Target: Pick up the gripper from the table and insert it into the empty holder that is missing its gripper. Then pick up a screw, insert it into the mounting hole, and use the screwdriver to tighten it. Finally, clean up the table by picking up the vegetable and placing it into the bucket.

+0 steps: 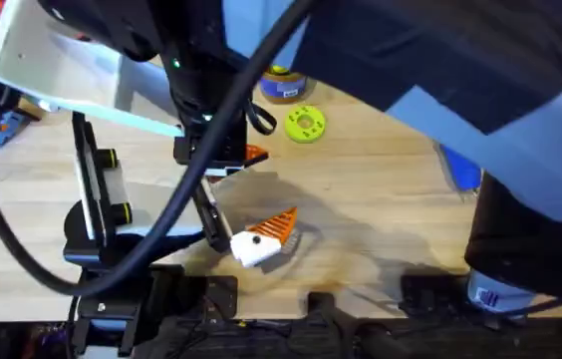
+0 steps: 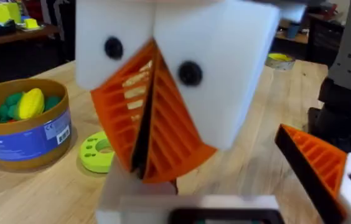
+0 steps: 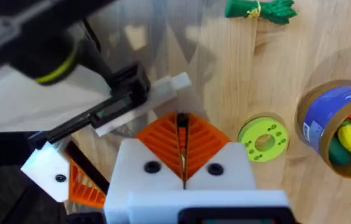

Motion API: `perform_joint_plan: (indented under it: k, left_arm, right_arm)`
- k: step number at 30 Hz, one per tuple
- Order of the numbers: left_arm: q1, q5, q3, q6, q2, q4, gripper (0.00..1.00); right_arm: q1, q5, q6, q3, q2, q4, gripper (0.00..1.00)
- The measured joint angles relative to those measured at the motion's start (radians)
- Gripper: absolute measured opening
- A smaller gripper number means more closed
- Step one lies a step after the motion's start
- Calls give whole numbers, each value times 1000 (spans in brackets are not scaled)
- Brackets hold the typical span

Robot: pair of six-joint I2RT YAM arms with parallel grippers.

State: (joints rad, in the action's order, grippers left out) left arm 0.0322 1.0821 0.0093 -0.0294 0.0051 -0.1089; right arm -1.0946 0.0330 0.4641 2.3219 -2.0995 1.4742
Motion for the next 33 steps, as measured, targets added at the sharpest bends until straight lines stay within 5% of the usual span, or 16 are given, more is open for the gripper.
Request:
perform_joint_plan:
  k: [6, 8, 11, 17, 28, 33]
  left_arm:
    - [0, 0, 0, 0, 0, 0, 985]
    - [0, 0, 0, 0, 0, 0, 985]
    - [0, 2, 0, 1, 0, -1, 985]
    - [0, 3, 0, -1, 0, 0, 985]
    - [0, 6, 0, -1, 0, -1, 985]
    - [0, 6, 0, -1, 0, -1, 985]
  right_arm:
    - [0, 0, -2, 0, 0, 4, 45]
    - [0, 1, -6, 0, 0, 5, 125]
    - [4, 5, -8, 0, 0, 5, 375]
    - [6, 7, -11, 0, 0, 6, 644]
    - [7, 15, -10, 0, 0, 16, 875]
    - [9, 16, -11, 0, 0, 18, 898]
